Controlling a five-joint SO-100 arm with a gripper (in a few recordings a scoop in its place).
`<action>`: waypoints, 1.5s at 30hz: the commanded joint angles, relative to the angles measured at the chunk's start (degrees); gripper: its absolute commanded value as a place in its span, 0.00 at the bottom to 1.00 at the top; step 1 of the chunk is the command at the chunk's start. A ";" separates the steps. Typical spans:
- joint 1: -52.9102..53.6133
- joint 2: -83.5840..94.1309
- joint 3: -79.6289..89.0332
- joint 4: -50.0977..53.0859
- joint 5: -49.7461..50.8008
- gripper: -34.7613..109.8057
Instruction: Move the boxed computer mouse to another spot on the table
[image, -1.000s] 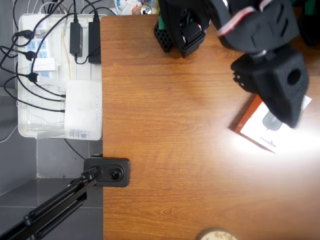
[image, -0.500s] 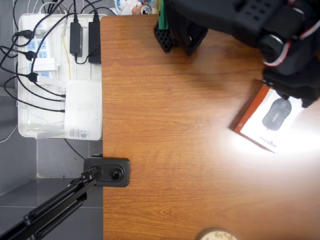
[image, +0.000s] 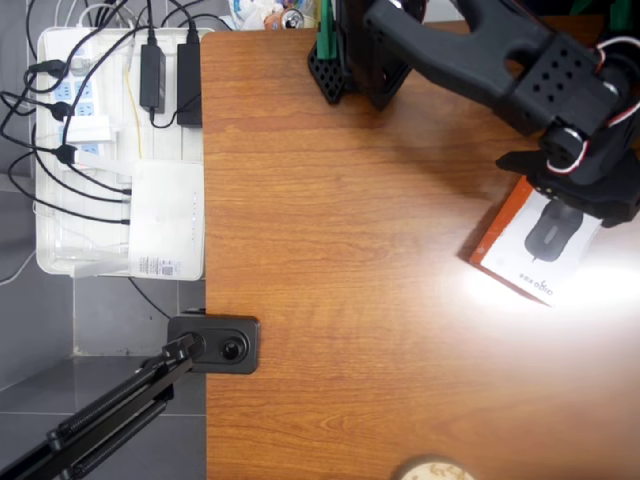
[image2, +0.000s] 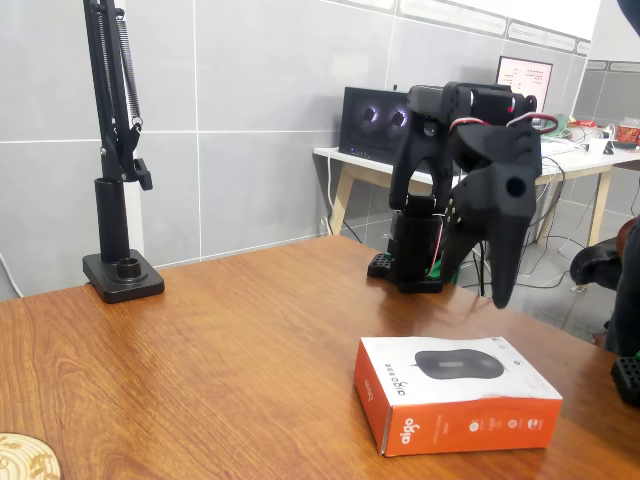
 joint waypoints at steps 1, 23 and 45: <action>0.88 -3.96 -3.96 -0.53 -1.58 0.77; 0.70 -27.69 -23.91 3.43 -2.64 0.71; -3.08 -29.88 -34.63 8.44 -3.96 0.85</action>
